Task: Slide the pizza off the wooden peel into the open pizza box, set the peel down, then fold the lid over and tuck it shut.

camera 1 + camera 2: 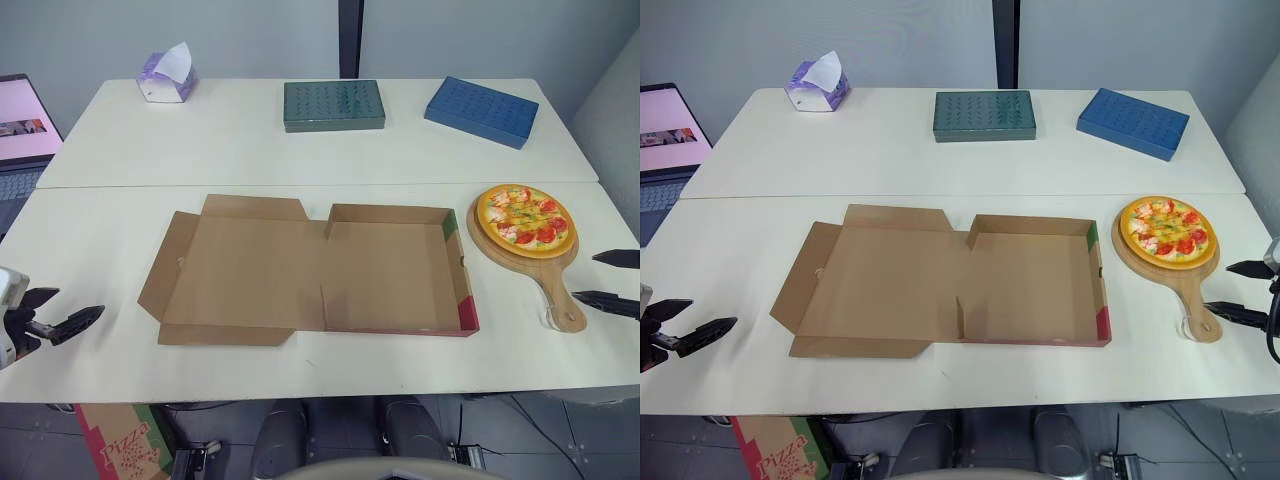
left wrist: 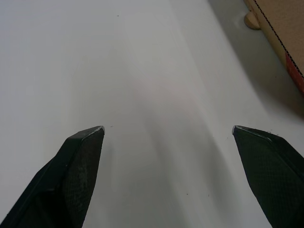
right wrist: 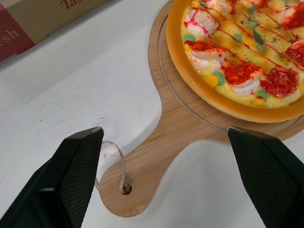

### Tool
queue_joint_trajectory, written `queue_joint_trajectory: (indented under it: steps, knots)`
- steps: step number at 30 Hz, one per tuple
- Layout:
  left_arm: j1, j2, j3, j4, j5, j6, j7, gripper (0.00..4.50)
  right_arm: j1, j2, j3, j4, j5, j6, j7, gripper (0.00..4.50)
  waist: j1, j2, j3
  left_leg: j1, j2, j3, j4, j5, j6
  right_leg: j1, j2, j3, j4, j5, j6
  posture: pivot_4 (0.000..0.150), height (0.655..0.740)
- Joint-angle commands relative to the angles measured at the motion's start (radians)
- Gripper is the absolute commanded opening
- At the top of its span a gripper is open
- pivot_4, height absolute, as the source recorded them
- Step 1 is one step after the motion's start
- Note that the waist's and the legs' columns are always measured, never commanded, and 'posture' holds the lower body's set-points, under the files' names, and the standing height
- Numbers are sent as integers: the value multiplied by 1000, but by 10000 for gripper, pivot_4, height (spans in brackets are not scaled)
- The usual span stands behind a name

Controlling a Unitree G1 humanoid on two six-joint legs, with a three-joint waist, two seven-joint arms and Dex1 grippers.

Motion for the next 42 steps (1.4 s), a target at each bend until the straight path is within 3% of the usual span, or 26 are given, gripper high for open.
queue_joint_trajectory:
  steps: [1, 22, 29, 36, 42]
  knots:
    - [-12, 36, 1, -17, -6, -11, -32, 45000, -7, -2, -13, -16, 4, -1, 3, 44688, 0, 0, 0, 0, 0, 0, 0, 0, 0, 0, 0, 0, 0, 0, 0, 1500, 7400]
    - [-52, 51, 19, -19, -47, 38, -148, 45000, 8, 9, -37, -8, -7, 9, -55, 44688, -1, 0, 0, 0, 0, 0, 0, 0, 0, 0, 0, 0, 1, 0, 1, 1500, 7400]
    - [-41, 54, 24, -100, -87, 30, -195, 45000, 23, 17, -57, -10, -6, 4, -67, 44688, 0, 0, 0, 0, 0, 0, 0, 0, 0, 0, 0, 0, 1, 0, 0, 1500, 7400]
    - [-138, 38, -83, -340, -175, 124, -205, 45000, 75, 21, -112, -51, 5, 15, -68, 44688, 4, 0, 0, -1, 0, 0, 1, 0, 0, 1, 0, 0, 1, 1, 2, 1500, 7400]
    - [-329, -8, -326, -547, -251, 198, -230, 45000, 217, 51, -275, -259, 60, 139, -64, 44688, 4, 1, 0, -1, 0, 0, 1, 0, 0, 0, 0, 0, 1, 4, 7, 1500, 7400]
